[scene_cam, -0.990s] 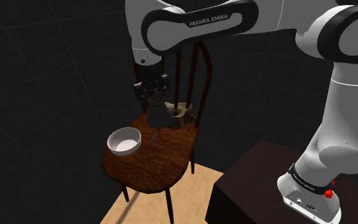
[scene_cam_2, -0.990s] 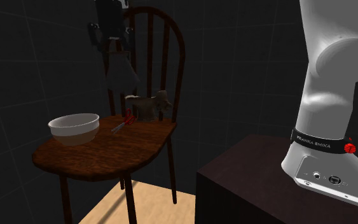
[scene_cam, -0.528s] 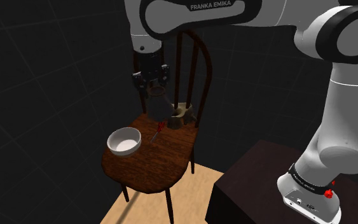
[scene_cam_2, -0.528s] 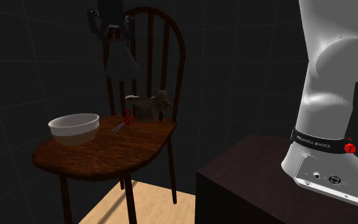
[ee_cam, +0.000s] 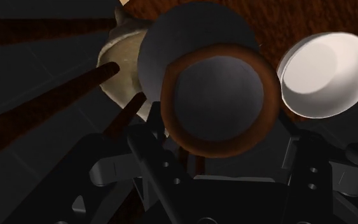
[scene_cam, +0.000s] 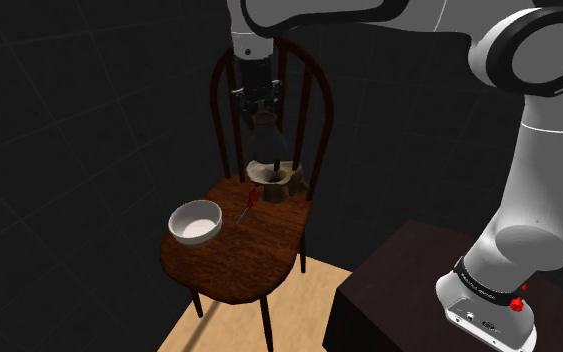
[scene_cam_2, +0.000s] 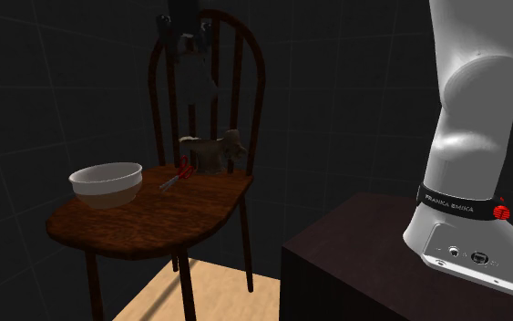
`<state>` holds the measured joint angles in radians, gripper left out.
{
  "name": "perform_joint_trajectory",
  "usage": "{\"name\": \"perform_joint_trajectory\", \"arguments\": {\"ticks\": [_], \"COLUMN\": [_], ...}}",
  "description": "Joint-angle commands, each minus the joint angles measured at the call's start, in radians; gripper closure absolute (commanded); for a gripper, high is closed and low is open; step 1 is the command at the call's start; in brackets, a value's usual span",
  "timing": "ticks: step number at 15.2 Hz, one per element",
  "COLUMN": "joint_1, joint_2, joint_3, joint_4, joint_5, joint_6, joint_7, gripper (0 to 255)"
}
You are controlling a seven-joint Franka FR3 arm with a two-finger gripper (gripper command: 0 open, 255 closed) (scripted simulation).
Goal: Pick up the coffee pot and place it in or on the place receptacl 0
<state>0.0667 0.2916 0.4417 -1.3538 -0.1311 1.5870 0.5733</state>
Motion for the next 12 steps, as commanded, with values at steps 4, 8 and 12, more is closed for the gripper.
{"name": "perform_joint_trajectory", "arguments": {"ticks": [4, 8, 12], "joint_1": [-0.049, -0.059, -0.067], "joint_2": [0.037, 0.02, 0.009], "joint_3": [-0.03, -0.031, -0.032], "joint_4": [0.101, 0.022, -0.047], "joint_5": [-0.009, -0.002, 0.001], "joint_6": [-0.06, 0.002, 0.061], "joint_7": [-0.092, -0.093, -0.093], "gripper": [255, 255, 255]}}
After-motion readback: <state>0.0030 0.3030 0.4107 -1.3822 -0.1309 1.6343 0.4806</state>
